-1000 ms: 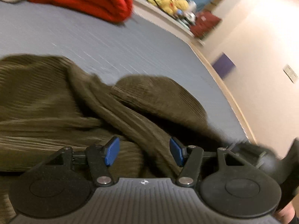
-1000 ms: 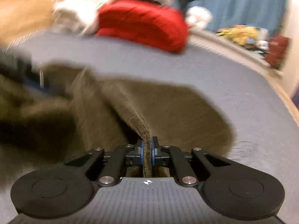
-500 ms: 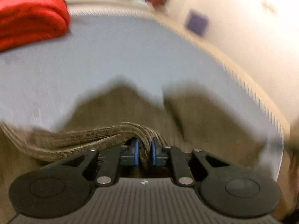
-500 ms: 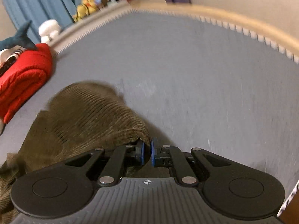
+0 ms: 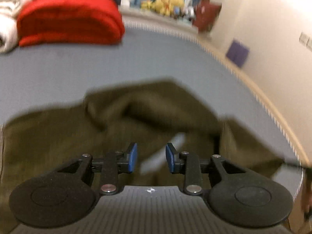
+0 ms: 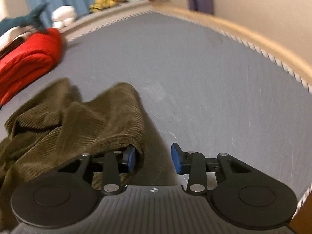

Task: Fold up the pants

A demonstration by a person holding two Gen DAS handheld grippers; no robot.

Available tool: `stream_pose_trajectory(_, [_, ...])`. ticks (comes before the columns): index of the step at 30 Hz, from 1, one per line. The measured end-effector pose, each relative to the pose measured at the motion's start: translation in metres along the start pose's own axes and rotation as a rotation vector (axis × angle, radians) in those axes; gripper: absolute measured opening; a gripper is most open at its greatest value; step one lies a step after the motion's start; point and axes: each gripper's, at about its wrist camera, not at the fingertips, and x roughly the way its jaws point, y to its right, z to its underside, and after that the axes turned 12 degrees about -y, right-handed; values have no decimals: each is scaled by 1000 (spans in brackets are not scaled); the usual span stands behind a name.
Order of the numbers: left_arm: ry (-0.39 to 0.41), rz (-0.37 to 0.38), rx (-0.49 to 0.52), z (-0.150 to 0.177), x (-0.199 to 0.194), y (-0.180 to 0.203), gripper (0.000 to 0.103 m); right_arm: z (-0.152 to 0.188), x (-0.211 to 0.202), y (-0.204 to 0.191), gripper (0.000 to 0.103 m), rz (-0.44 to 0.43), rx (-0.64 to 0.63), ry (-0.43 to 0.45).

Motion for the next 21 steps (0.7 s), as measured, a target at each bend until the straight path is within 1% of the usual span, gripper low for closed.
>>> stream_pose_trajectory(3, [-63,2,-2,39,-12,-4,35,-1,-8,-20,40,40,-83,61])
stream_pose_trajectory(5, [-73,25,-9,58,-15,-6,35,-1,-18,-26,40,54,-78,100])
stream_pose_trajectory(6, [-61,32,-8,63,-14,2,36,-3,-22,-25,41,65,-55,127])
stream_pose_trajectory(7, [-50,26,-5,66,-5,9,38,-4,-26,-23,43,75,-23,148])
stream_pose_trajectory(8, [-49,15,-5,74,0,7,39,-7,-30,-18,49,86,33,167])
stream_pose_trajectory(9, [-65,5,-1,82,8,8,39,-10,-33,-11,51,96,89,175])
stream_pose_trajectory(10, [-84,-8,12,82,9,11,39,-11,-35,-3,51,113,156,183])
stream_pose_trajectory(11, [-100,-31,40,88,13,12,39,-11,-38,5,51,157,228,201])
stream_pose_trajectory(13, [-104,-51,114,96,13,18,39,-11,-47,20,51,239,324,243])
stream_pose_trajectory(14, [-107,-53,150,97,16,19,39,-9,-49,26,52,256,360,260])
stream_pose_trajectory(15, [-112,-45,169,98,16,18,39,-9,-51,31,52,254,375,268])
stream_pose_trajectory(16, [-119,-32,180,99,18,18,41,-11,-47,31,52,230,362,268])
stream_pose_trajectory(18, [-133,-11,196,101,21,17,46,-15,-37,23,51,103,219,219])
stream_pose_trajectory(19, [-142,0,208,101,22,19,46,-16,-31,11,51,43,106,191])
stream_pose_trajectory(21, [-173,29,236,102,29,20,49,-10,-22,-20,51,8,-103,183])
